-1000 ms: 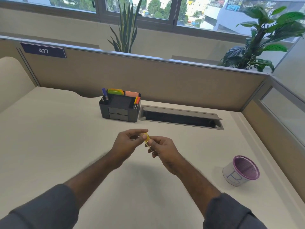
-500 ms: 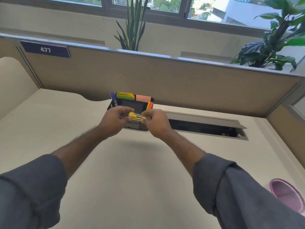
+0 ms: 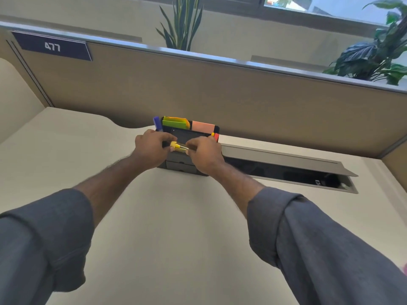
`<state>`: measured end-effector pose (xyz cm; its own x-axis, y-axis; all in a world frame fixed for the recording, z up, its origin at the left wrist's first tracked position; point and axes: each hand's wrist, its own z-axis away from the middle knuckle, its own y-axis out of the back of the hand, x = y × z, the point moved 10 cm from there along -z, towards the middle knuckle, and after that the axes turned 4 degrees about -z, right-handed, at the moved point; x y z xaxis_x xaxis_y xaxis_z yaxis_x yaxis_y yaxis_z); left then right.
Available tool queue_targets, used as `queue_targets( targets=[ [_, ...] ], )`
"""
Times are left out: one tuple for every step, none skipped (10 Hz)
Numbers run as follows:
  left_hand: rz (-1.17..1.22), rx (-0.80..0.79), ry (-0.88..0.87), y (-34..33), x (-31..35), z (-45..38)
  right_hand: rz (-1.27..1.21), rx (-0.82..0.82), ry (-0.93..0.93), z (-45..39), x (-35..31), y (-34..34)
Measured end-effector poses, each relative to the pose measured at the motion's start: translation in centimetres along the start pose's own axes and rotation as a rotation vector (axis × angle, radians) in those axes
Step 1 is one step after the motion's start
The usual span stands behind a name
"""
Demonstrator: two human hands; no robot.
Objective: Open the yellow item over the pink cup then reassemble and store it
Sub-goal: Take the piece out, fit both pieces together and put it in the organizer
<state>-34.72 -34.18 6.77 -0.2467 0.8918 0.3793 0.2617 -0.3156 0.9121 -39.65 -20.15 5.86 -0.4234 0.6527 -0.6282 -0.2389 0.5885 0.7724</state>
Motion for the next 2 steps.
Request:
queue_targets(
  targets=[
    [-0.088, -0.049, -0.072, -0.83, 0.63, 0.26, 0.054, -0.05, 0.006, 0.24, -0.29, -0.19],
    [-0.117, -0.068, -0.1, -0.97, 1.06, 0.77, 0.101, -0.059, 0.021, 0.64, -0.47, 0.11]
  ],
)
